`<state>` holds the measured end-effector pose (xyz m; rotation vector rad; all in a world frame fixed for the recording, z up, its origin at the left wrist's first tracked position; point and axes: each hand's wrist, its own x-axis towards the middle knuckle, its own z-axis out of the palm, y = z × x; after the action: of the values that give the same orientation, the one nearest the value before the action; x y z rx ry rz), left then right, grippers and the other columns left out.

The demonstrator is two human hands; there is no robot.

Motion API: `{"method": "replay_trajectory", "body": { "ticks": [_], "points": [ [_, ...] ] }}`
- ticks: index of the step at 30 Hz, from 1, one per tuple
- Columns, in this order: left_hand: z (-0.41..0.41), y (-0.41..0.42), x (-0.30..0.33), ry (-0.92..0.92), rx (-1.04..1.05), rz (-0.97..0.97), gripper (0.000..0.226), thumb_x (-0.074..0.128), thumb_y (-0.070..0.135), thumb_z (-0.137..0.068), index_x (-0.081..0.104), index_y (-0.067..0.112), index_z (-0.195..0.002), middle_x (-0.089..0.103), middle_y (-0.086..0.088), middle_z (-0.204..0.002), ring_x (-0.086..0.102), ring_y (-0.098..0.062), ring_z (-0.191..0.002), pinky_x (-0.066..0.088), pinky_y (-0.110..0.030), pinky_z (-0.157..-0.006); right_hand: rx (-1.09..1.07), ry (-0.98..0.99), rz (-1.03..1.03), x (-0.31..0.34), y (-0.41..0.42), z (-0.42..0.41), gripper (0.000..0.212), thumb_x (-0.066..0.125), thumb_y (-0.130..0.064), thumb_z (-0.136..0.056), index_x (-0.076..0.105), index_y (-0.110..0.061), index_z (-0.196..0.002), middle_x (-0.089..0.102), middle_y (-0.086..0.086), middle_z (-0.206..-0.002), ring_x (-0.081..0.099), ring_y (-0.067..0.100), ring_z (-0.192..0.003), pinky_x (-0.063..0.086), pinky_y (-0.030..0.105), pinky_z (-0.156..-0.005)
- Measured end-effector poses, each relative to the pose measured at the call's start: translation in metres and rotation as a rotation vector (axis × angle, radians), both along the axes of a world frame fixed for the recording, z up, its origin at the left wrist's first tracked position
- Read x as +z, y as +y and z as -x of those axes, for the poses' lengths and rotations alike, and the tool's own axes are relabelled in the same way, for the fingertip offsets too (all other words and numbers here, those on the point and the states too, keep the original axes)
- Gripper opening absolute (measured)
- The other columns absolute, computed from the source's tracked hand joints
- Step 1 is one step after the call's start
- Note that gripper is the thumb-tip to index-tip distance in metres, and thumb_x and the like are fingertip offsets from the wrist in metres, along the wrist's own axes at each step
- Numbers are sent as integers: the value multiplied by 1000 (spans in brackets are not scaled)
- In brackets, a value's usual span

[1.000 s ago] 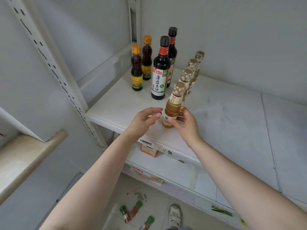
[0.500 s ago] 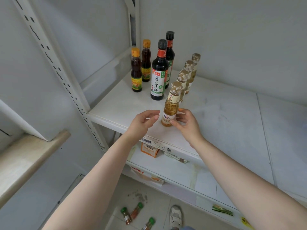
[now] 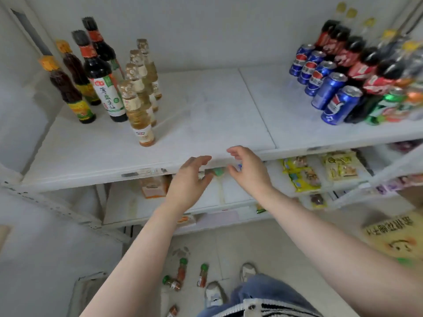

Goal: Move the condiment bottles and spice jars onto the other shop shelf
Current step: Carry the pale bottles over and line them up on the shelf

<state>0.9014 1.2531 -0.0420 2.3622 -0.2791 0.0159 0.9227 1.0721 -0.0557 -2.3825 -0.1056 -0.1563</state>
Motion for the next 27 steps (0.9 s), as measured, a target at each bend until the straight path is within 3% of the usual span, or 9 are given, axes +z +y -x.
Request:
{"method": "replay_trajectory", "body": {
  "ticks": [4,13,20,27],
  "points": [
    [19,-86,-23,-16,-230,-218,52,62,24,-86,47,17,-136,54,-6,-130,52,-27,-118,44,-35,-97,-216,80,203,-14,-81,74,46,61,-23,-84,50,-23,-129,55,0,-126,54,20,-115,50,36,-84],
    [147,-304,-44,-34,-771,-401,58,59,28,-88,38,17,-141,45,-7,-139,45,-29,-125,42,-37,-99,-697,319,254,-33,-255,296,52,56,-29,-88,40,-23,-137,50,4,-130,47,24,-120,44,35,-92],
    [323,-463,-50,-72,-1133,-363,57,55,30,-92,35,20,-144,43,-5,-141,42,-25,-128,38,-35,-102,-1050,406,214,-39,-351,504,54,54,-31,-88,39,-21,-139,46,3,-135,44,25,-124,43,36,-94],
    [488,-571,-39,-135,-1443,-312,58,56,28,-91,36,19,-144,44,-6,-141,41,-25,-129,34,-32,-106,-1395,435,176,-24,-405,686,58,55,-33,-87,37,-20,-141,46,3,-137,43,24,-125,44,35,-95]
  ]
}}
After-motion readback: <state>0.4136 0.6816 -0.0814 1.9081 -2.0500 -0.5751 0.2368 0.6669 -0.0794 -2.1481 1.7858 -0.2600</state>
